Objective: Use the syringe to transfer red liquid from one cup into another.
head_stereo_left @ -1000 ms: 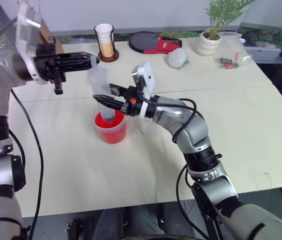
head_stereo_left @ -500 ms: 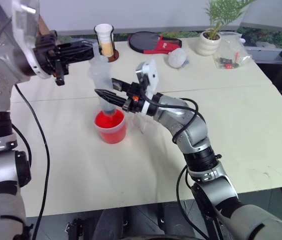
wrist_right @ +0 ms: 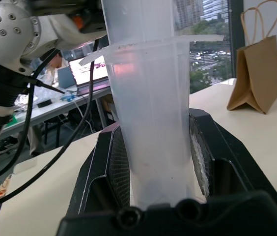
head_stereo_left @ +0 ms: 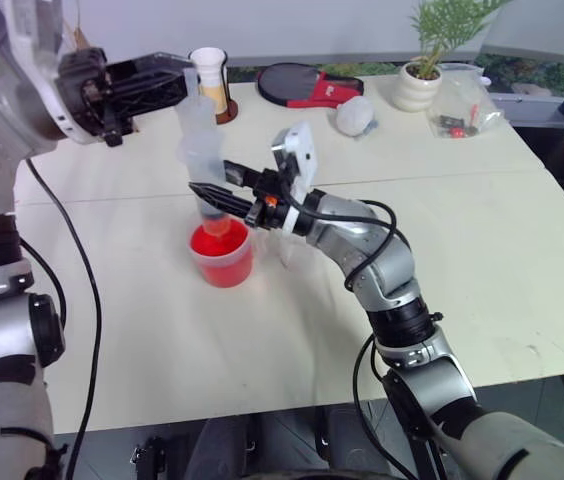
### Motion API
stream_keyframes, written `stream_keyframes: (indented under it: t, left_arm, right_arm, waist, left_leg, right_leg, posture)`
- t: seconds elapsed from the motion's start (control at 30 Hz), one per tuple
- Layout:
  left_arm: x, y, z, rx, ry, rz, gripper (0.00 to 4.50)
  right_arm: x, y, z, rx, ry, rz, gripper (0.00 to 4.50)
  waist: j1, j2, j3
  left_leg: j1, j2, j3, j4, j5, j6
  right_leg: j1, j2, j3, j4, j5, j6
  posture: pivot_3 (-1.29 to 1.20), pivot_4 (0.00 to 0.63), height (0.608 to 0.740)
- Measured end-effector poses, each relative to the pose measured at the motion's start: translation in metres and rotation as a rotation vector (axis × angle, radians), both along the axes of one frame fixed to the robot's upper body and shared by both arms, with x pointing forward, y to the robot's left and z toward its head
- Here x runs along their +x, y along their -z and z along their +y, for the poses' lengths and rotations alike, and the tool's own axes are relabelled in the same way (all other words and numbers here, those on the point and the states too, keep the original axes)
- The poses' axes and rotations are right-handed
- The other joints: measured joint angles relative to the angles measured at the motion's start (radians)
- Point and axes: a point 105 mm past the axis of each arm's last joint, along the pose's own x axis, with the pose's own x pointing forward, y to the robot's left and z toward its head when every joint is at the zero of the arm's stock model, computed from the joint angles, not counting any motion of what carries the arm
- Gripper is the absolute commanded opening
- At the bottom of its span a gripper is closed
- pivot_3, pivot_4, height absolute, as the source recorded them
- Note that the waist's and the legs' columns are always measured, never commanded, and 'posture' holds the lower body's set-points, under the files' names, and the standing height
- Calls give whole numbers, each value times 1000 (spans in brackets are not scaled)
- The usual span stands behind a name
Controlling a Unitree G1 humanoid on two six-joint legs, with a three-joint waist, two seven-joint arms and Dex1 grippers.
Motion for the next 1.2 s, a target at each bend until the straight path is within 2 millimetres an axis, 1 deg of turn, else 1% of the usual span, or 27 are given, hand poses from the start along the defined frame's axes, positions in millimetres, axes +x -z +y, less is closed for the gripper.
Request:
stream_keyframes:
  t: [0.03, 0.13, 0.2, 0.23, 0.3, 0.33, 0.4, 0.47, 0.53, 0.6, 0.67, 0.73, 0.8, 0.83, 0.9, 0.97, 1.03, 1.07, 1.13, 1.2]
  left_arm:
    - [0, 0, 2, 3, -13, -2, 3351]
    - [-4, 6, 13, 56, -66, -33, 3351]
    - [-10, 20, 27, 113, -113, -24, 3351]
    - [-11, 27, 35, 120, -135, -2, 3351]
    - [-9, 42, 47, 126, -174, 56, 3351]
    - [-8, 47, 53, 118, -190, 77, 3351]
    - [-8, 48, 64, 100, -227, 91, 3351]
    - [-9, 44, 74, 75, -261, 82, 3351]
    - [-10, 40, 81, 51, -284, 73, 3351]
    - [-9, 38, 83, 27, -296, 68, 3351]
    - [-7, 39, 79, 7, -283, 68, 3351]
    - [-4, 39, 73, -10, -260, 65, 3351]
    - [-3, 38, 66, -11, -233, 60, 3351]
    - [-1, 35, 61, -13, -213, 53, 3351]
    - [0, 28, 50, -20, -166, 28, 3351]
    - [2, 22, 37, -19, -114, 6, 3351]
    - [3, 18, 23, -19, -65, -9, 3351]
    - [4, 14, 14, -24, -25, -21, 3351]
    - [7, 10, 0, -26, 21, -40, 3351]
    - [10, 0, -18, -36, 77, -72, 3351]
  right_arm:
    - [0, 0, 1, -3, -5, 0, 1385]
    - [-1, 0, 5, -35, -21, 23, 1385]
    - [2, 4, 3, -56, -11, 73, 1385]
    - [6, 4, -1, -55, 9, 91, 1385]
    - [7, -9, -8, -22, 21, 81, 1385]
    - [3, -19, -7, -9, 9, 61, 1385]
    - [-5, -34, -6, 13, -18, 22, 1385]
    - [-8, -38, -6, 23, -30, 16, 1385]
    - [-5, -38, -9, 24, -17, 34, 1385]
    - [1, -43, -16, 54, 5, 67, 1385]
    - [7, -63, -28, 106, 38, 72, 1385]
    - [11, -86, -47, 150, 77, 56, 1385]
    - [14, -96, -66, 173, 118, 44, 1385]
    - [14, -96, -75, 159, 142, 45, 1385]
    - [14, -91, -91, 124, 183, 55, 1385]
    - [14, -81, -102, 99, 218, 75, 1385]
    - [13, -71, -107, 80, 235, 99, 1385]
    - [12, -64, -110, 72, 245, 112, 1385]
    - [13, -53, -111, 61, 258, 134, 1385]
    - [13, -39, -111, 45, 269, 158, 1385]
  waist:
    - [0, 0, 0]
    - [-1, 0, 0]
    - [-5, 0, 0]
    - [-4, 0, 0]
    - [1, 0, 0]
    - [3, 0, 0]
    - [4, 0, 0]
    - [4, -1, 0]
    - [6, -1, 0]
    - [6, -1, 0]
    - [7, -1, 0]
    - [10, -1, -1]
    - [10, -1, -1]
    - [11, -1, -1]
    - [11, -1, -1]
    - [10, -1, -1]
    - [8, -1, -1]
    - [8, -1, -1]
    - [6, -1, -1]
    - [6, -1, -1]
  left_leg:
    - [0, 0, 0, 0, 0, 0]
    - [1, 0, 0, -1, 0, 0]
    - [1, 0, 0, -2, 0, 0]
    - [1, 0, 0, -2, 0, -1]
    - [1, 0, 0, -2, 1, -1]
    - [1, 0, 0, -1, 1, -1]
    - [1, 0, 0, -1, 1, -1]
    - [1, 0, -1, -1, 1, -1]
    - [1, 0, -1, -1, 1, -1]
    - [1, 0, -1, -1, 1, -1]
    - [1, 0, -1, -1, 1, -1]
    - [1, 0, -1, -1, 1, -1]
    - [1, 0, -1, -1, 0, -1]
    - [1, 0, -1, -1, 0, -1]
    - [1, 0, 0, -1, 0, -1]
    - [1, 0, 0, -1, 0, 0]
    - [1, 0, 1, -1, 0, 0]
    - [1, 0, 1, -1, 0, 0]
    - [1, 0, 1, -1, 0, 0]
    - [1, 0, 1, -1, 0, 0]
  right_leg:
    - [0, 0, 0, 0, 0, 0]
    - [0, 0, 0, 0, 0, 0]
    - [0, 0, 1, 1, 0, 0]
    - [0, 0, 1, 1, 0, 0]
    - [0, 0, 1, 1, 0, 0]
    - [0, 0, 0, 1, 0, 0]
    - [0, 0, 1, 1, 0, 0]
    - [1, 0, 1, 1, 0, 0]
    - [1, 0, 1, 1, 0, 0]
    - [1, 0, 1, 1, 0, 0]
    - [1, 0, 0, 1, 0, 0]
    - [1, 0, 0, 0, 0, 0]
    - [1, 0, 0, 0, 0, 0]
    - [1, 0, 1, 0, 0, 0]
    - [1, 0, 1, 0, 0, 0]
    - [1, 0, 1, 0, 0, 0]
    - [1, 0, 1, 0, 0, 0]
    - [1, 0, 1, 0, 0, 0]
    - [1, 0, 1, 0, 0, 0]
    - [1, 0, 1, 0, 0, 0]
  posture:
    - [0, 150, 740]
    - [0, 150, 740]
    - [0, 150, 740]
    - [0, 150, 740]
    - [0, 150, 740]
    - [0, 150, 740]
    - [0, 150, 740]
    - [0, 150, 740]
    - [0, 150, 740]
    - [0, 150, 740]
    - [0, 150, 740]
    - [0, 150, 740]
    - [0, 150, 740]
    - [0, 150, 740]
    - [0, 150, 740]
    - [0, 150, 740]
    - [0, 150, 740]
    - [0, 150, 740]
    - [0, 150, 740]
    - [0, 150, 740]
